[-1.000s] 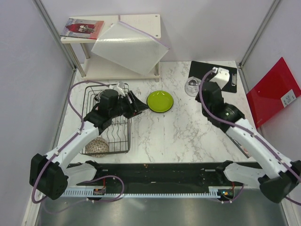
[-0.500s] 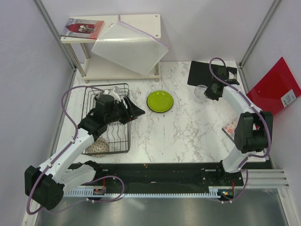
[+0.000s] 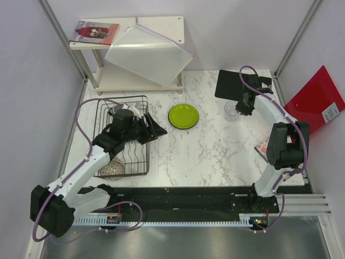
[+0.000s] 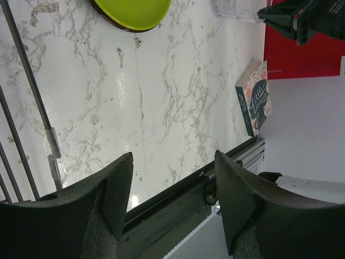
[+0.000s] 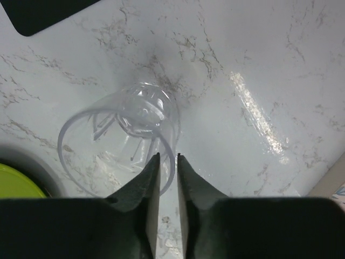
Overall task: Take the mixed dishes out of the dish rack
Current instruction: Place the cup at the center of the board, then pick up the cup from the dish rack.
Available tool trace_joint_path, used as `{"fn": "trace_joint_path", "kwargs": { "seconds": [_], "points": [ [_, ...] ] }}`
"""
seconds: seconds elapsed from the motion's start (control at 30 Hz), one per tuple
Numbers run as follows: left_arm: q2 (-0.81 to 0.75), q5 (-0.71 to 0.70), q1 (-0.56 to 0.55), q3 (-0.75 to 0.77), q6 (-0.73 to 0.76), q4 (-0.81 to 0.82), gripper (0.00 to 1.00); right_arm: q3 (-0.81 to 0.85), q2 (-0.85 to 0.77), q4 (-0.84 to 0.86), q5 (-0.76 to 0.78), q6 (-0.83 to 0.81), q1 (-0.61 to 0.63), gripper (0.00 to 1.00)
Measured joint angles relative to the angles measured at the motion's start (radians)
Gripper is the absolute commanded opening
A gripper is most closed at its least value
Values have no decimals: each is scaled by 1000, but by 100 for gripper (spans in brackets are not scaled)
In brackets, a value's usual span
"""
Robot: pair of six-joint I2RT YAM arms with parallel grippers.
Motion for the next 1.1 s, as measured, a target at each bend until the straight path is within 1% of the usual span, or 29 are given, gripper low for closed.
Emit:
{"fn": "trace_joint_path", "kwargs": {
  "seconds": [0.03, 0.1, 0.13, 0.2, 0.23, 0.3, 0.33, 0.37, 0.4, 0.43, 0.47, 0.5, 0.57, 0.63, 0.7, 0.8, 0.93, 1.0, 1.1],
  "points": [
    [3, 9, 0, 0, 5, 0, 69, 0, 0, 1, -1, -3, 0, 43],
    [6, 19, 0, 0, 16, 0, 69, 0, -1, 5, -7, -6, -1, 51],
    [6, 25, 0, 0, 19, 1, 69, 0, -1, 6, -9, -5, -1, 59],
    [6, 37, 0, 0, 25, 6, 69, 0, -4, 8, -17, -6, -1, 64],
    [6, 40, 0, 0, 27, 8, 69, 0, -7, 8, -20, -7, 0, 69],
    [6, 42, 0, 0, 34, 8, 69, 0, -18, 10, -23, -2, 0, 73],
    [6, 42, 0, 0, 40, 8, 70, -2, -27, 11, -24, 0, 0, 77],
    [5, 40, 0, 0, 46, 8, 71, -6, -44, 17, -30, 5, 0, 80],
    [4, 40, 0, 0, 51, 7, 75, -13, -66, 26, -35, 11, 0, 83],
    [-2, 28, 0, 0, 64, 3, 84, -30, -99, 42, -45, 21, 6, 88],
    [-11, 6, 0, 2, 76, -8, 95, -45, -136, 47, -51, 27, 9, 89],
    [-30, -35, 0, 10, 94, -33, 99, -71, -191, 76, -64, 40, 18, 90],
    [-60, -116, 0, 37, 127, -81, 99, -121, -310, 123, -85, 57, 55, 90],
    [-83, -227, 0, 90, 162, -132, 99, -181, -459, 207, -119, 64, 137, 89],
    [-92, -331, 0, 150, 193, -172, 99, -254, -600, 330, -164, 58, 252, 87],
    [-89, -442, 6, 200, 225, -189, 99, -404, -770, 493, -234, 47, 407, 86],
    [-21, -595, 19, 235, 267, -212, 99, -602, -888, 587, -252, 30, 497, 85],
    [72, -677, 41, 268, 285, -240, 99, -691, -910, 601, -256, 21, 529, 85],
    [185, -723, 101, 294, 298, -265, 99, -789, -949, 592, -271, 14, 554, 85]
  ]
}}
